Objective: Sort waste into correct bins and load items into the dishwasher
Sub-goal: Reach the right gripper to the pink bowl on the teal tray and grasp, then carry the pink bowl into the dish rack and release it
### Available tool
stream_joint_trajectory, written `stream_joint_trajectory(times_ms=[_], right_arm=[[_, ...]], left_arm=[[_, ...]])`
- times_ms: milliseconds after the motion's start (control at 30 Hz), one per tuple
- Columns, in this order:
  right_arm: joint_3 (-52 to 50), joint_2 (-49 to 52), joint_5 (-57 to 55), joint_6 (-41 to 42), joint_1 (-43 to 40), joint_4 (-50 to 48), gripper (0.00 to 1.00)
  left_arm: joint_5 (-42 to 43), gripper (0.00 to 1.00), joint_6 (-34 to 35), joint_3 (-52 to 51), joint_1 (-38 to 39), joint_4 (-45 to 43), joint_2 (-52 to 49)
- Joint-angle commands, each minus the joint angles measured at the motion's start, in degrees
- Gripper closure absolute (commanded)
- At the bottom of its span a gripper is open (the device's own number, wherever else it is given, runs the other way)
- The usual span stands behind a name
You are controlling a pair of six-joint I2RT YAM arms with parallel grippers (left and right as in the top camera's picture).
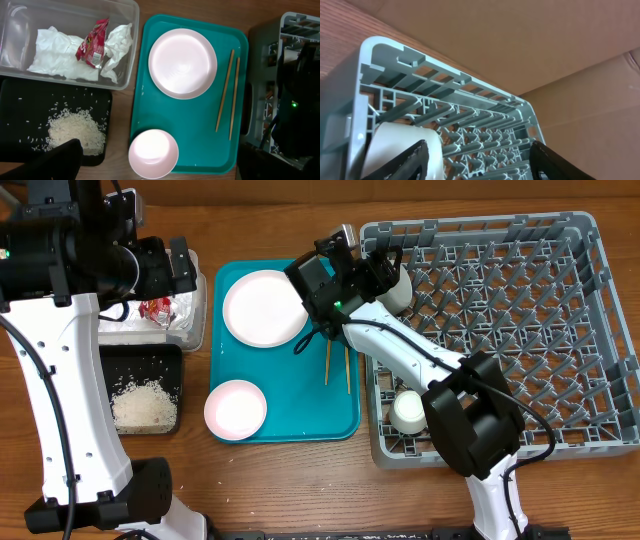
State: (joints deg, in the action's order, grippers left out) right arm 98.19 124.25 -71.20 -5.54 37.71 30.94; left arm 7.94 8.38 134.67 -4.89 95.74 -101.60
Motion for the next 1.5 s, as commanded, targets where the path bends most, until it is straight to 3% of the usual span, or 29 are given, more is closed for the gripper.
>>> stream_joint_trajectory(times_ms=[0,67,200,300,400,467,767,967,1267,1467], right_arm=[[0.94,-5.77,8.28,6.19,1.25,1.64,0.35],[0.94,-8.24,14.93,9.64,1.51,3.85,0.34],[0.94,-13.97,38.62,17.07,1.60,10.84,0.29],[0.94,-16.90,60.59,19.41,1.60,16.22,0.17],[0.52,-17.31,84.91,21.55,1.60,20.20,0.21],[-0.85,-16.96,90.18,23.34,1.81,20.50,0.27],[-14.34,-16.74,88.46,35.50,7.56,12.61,0.35],[-18.67,-16.06,77.96,44.61,11.76,7.63,0.40],[-18.69,-9.20,78.77,46.29,13.99,2.25,0.43],[-18.69,-7.85,78.75,46.27,14.03,2.08,0.63]], left_arm=[[0.46,0.00,-1.09,0.70,0.02,-0.20,0.09],[0.46,0.00,-1.09,0.70,0.02,-0.20,0.09],[0.46,0.00,-1.09,0.70,0.02,-0.20,0.09],[0.46,0.00,-1.09,0.70,0.02,-0.20,0.09],[0.46,0.00,-1.11,0.70,0.02,-0.20,0.09],[0.46,0.00,-1.09,0.70,0.02,-0.20,0.09],[0.46,0.00,-1.09,0.70,0.02,-0.17,0.09],[0.46,0.00,-1.09,0.70,0.02,-0.20,0.09],[0.46,0.00,-1.09,0.70,0.02,-0.20,0.09],[0.46,0.00,-1.09,0.70,0.02,-0.20,0.09]])
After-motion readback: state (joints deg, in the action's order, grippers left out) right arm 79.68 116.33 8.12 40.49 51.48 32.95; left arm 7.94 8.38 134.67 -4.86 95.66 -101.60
